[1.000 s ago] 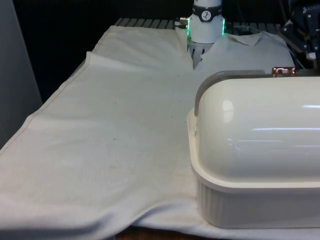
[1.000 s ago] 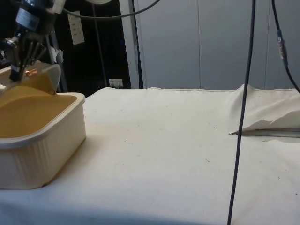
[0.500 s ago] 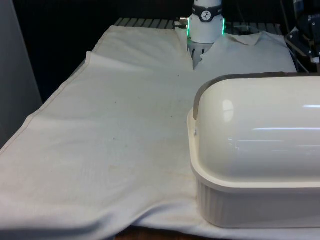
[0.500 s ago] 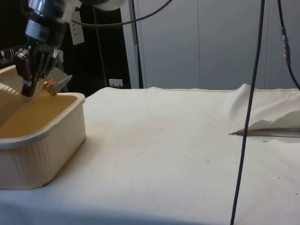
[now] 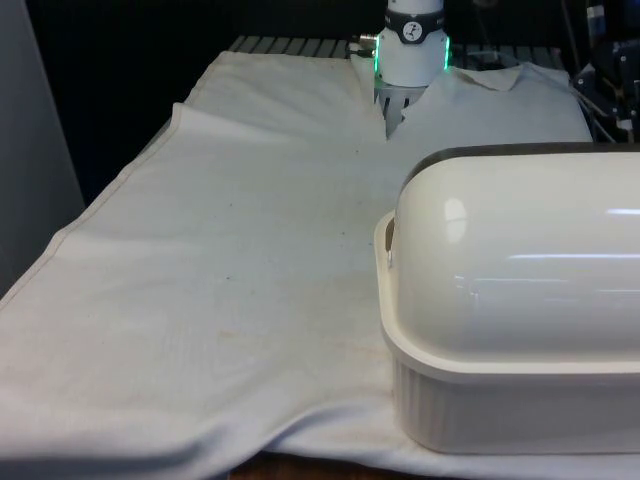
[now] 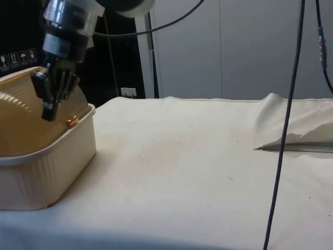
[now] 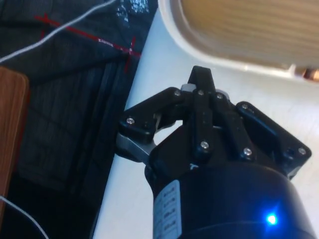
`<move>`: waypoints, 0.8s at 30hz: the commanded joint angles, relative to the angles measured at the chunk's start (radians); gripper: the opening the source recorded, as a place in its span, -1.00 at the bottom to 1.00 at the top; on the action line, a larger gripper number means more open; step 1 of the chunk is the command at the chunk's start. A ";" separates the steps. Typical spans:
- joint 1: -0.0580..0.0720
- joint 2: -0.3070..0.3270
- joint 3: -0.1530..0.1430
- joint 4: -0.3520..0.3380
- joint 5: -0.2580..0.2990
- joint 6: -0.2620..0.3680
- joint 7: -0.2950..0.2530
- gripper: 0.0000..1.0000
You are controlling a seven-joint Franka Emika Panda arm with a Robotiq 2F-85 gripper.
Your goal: Open the lid, then close it.
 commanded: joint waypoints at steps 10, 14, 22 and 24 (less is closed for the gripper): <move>-0.016 -0.061 0.013 -0.112 0.040 0.004 -0.032 -1.00; -0.019 -0.074 0.012 -0.135 0.040 0.002 -0.037 -1.00; -0.024 -0.100 0.001 -0.186 0.035 -0.002 -0.060 -1.00; -0.025 -0.108 -0.006 -0.202 0.033 -0.003 -0.070 -1.00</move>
